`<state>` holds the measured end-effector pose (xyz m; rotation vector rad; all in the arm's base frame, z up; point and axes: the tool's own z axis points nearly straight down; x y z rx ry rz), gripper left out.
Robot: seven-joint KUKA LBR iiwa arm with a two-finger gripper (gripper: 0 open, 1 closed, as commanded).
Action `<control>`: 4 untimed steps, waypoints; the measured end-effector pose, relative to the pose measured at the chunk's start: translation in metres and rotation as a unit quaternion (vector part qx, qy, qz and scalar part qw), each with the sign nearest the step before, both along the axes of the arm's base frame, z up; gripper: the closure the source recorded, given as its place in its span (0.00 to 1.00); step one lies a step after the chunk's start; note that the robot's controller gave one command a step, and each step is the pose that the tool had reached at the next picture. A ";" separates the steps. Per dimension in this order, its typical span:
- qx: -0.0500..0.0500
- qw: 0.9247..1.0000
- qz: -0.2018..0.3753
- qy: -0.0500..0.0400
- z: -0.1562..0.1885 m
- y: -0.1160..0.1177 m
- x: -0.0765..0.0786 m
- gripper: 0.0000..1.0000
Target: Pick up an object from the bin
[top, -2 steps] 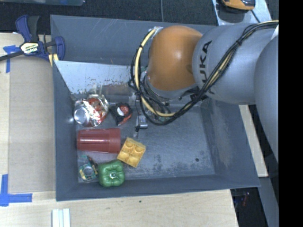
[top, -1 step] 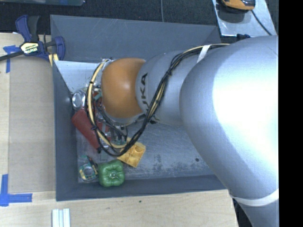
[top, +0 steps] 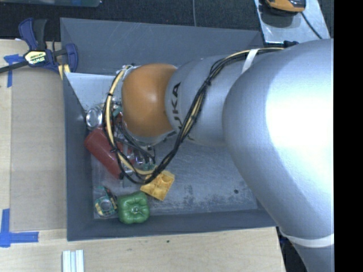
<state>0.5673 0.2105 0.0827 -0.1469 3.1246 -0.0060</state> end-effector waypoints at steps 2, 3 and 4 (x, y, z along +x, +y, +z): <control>0.004 0.998 -0.067 -0.004 -0.009 -0.005 -0.006 0.00; -0.002 0.999 -0.038 -0.002 -0.006 -0.008 0.001 1.00; -0.001 0.999 -0.038 -0.002 -0.006 -0.009 0.001 1.00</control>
Offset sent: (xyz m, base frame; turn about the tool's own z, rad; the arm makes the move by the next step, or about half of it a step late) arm -0.0089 -0.0067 -0.0127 0.1351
